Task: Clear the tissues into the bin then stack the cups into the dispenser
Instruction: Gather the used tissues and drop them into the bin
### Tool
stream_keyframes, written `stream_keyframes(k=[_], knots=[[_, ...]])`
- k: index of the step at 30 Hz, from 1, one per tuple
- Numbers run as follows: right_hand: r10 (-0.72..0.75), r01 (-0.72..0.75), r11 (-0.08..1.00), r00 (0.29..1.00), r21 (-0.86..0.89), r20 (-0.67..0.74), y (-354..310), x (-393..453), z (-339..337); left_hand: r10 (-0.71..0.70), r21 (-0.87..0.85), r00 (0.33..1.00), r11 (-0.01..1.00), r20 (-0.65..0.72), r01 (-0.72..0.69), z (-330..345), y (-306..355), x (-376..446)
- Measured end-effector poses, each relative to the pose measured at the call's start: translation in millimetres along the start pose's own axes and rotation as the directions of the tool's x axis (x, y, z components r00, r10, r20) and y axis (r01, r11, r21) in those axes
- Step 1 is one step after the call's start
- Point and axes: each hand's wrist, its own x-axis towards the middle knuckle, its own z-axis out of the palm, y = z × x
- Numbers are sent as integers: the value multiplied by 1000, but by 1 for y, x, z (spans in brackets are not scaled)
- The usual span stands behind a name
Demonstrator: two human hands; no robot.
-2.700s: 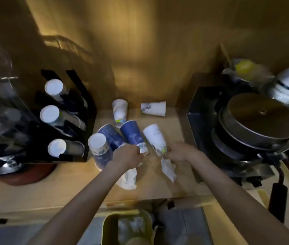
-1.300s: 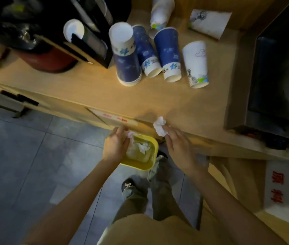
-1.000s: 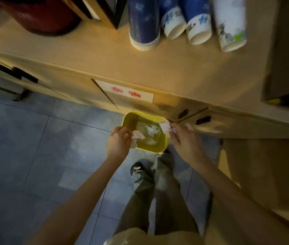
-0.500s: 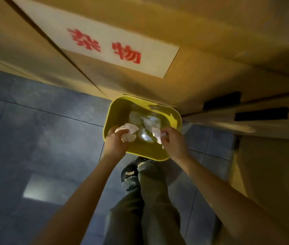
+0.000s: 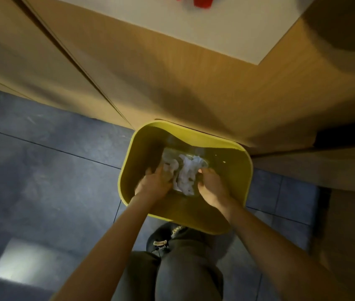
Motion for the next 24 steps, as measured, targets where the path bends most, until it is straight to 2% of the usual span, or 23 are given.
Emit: stream_keyframes(k=[4,6,10,17,20,24], knots=[[10,-6,998,999,67,-51,-11,-13,-25,-96,-137,995,986,25,99,-16,2,-21],[-13,20,996,997,83,-77,-23,-31,-43,-95,-154,995,983,7,95,-29,8,-41],[-85,96,992,988,79,-129,-55,-74,-90,11,-132,998,991,-65,-20,-67,24,-95],[-168,179,978,980,106,-106,-123,-171,-193,110,-260,975,953,-192,-158,-175,82,-215],[-200,223,967,963,122,-182,-155,-214,-239,180,-305,946,916,-269,-261,-218,105,-267],[-210,300,933,901,197,-379,-188,-257,-299,244,-280,903,893,-352,-351,-274,135,-322]])
